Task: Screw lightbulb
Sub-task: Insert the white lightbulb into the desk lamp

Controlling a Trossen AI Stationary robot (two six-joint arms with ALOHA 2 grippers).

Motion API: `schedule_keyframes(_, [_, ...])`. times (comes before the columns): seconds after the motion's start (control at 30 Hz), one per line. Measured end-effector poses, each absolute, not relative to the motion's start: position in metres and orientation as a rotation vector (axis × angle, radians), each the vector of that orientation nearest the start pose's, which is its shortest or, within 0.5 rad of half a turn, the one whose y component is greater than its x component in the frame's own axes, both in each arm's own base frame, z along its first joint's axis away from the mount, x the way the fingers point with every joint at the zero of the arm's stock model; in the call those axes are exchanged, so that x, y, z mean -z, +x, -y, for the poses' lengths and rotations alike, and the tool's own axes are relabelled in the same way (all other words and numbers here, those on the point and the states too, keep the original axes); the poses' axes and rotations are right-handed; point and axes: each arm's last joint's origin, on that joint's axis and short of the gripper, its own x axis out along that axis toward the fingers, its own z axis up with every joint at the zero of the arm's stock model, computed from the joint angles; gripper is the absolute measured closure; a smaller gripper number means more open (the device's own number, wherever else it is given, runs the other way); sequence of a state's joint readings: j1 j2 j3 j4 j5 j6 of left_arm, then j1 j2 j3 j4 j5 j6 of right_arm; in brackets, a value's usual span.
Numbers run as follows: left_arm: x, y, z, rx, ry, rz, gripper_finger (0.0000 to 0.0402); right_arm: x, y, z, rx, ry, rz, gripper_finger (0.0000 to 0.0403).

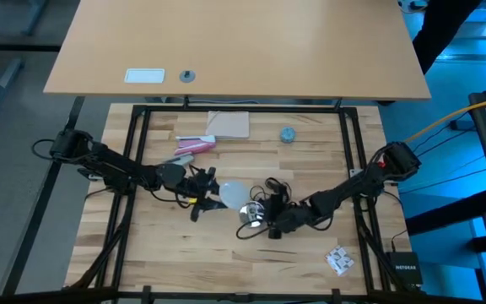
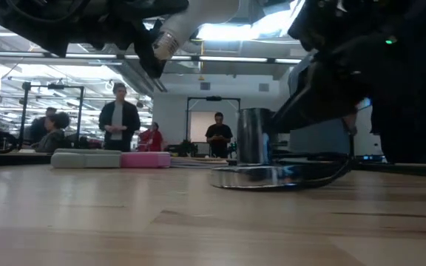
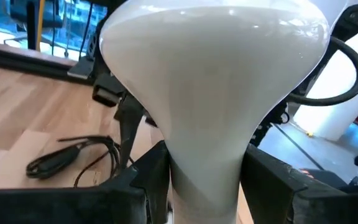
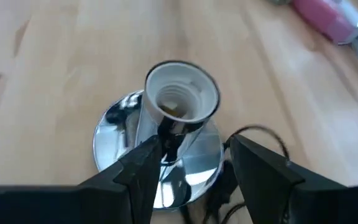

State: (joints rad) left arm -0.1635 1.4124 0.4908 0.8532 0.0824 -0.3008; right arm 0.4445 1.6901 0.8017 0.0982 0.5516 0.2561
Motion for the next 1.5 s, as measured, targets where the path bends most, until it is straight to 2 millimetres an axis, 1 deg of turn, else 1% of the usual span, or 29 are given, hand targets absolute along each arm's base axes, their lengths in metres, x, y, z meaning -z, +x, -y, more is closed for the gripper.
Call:
schedule_keyframes(0.17, [-0.201, 0.267, 0.045, 0.188, -0.273, -0.067, 0.0246, -0.151, 0.304, -0.115, 0.217, -0.077, -0.59, 0.0205])
schedule_keyframes(0.37, [-0.201, 0.268, 0.041, 0.057, -0.245, -0.049, 0.0246, -0.145, 0.32, -0.106, 0.26, -0.023, -0.506, 0.0205])
schedule_keyframes(0.6, [-0.202, 0.268, 0.033, -0.137, -0.227, -0.012, 0.0246, -0.136, 0.333, -0.087, 0.335, 0.011, -0.455, 0.0205])
schedule_keyframes(0.73, [-0.208, 0.268, 0.023, -0.23, -0.236, 0.049, 0.0246, -0.137, 0.337, -0.075, 0.359, -0.046, -0.448, 0.0205])
schedule_keyframes(0.87, [-0.213, 0.269, 0.015, -0.26, -0.248, 0.106, 0.0246, -0.147, 0.341, -0.073, 0.344, -0.096, -0.374, 0.0205])
schedule_keyframes(1.03, [-0.216, 0.268, 0.013, -0.259, -0.241, 0.138, 0.0246, -0.164, 0.339, -0.072, 0.321, -0.177, -0.349, 0.0205])
schedule_keyframes(1.27, [-0.216, 0.268, 0.017, -0.239, -0.087, 0.122, 0.0246, -0.187, 0.323, -0.068, 0.311, -0.247, -0.422, 0.0205])
schedule_keyframes(1.37, [-0.217, 0.268, 0.017, -0.243, 0.002, 0.114, 0.0246, -0.191, 0.317, -0.066, 0.309, -0.265, -0.463, 0.0205])
schedule_keyframes(1.5, [-0.223, 0.267, 0.017, -0.245, 0.002, 0.169, 0.0246, -0.191, 0.313, -0.065, 0.305, -0.284, -0.505, 0.0205])
